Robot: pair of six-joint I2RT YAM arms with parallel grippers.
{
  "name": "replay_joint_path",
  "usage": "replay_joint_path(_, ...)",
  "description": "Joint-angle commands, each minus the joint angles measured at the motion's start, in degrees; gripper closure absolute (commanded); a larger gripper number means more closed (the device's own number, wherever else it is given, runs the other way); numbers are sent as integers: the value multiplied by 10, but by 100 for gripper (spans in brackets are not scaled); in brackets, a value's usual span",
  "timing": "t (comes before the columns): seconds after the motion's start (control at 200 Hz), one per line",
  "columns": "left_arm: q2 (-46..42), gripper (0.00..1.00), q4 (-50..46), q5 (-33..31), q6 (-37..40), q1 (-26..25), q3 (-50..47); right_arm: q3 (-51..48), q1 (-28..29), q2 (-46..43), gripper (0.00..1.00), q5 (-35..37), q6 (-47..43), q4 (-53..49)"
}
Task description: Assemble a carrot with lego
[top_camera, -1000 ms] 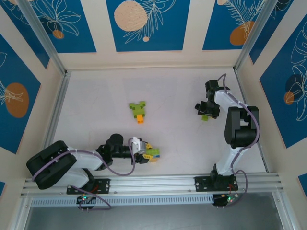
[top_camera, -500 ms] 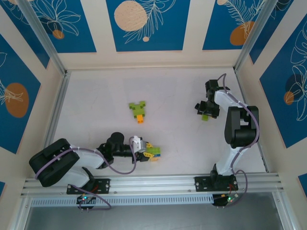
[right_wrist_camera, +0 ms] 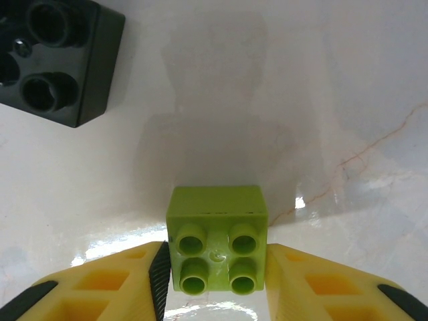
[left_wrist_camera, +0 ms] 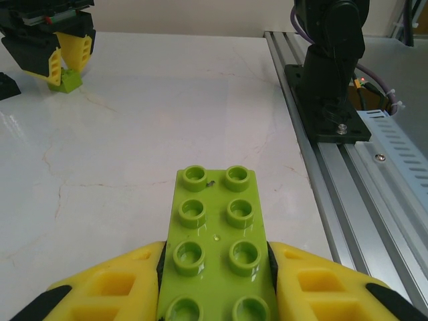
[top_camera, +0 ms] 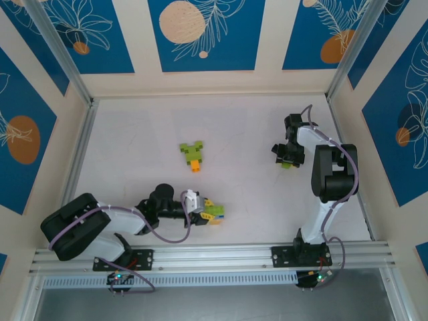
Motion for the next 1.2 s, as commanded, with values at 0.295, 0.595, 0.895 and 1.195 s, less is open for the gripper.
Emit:
replay_joint_path(0.295, 13, 71, -22, 12, 20, 7, 17, 9, -3, 2, 70, -9, -3, -4)
replay_joint_path(0.595, 8, 71, -32, 12, 21, 7, 18, -5, 66, -101, 74, -73, 17, -70)
replay_joint_path(0.895, 15, 71, -31, 14, 22, 7, 22, -12, 269, -243, 73, -91, 145, -202)
replay_joint_path(1.195, 20, 72, -30, 19, 20, 7, 24, -17, 484, -263, 73, -95, 331, -232)
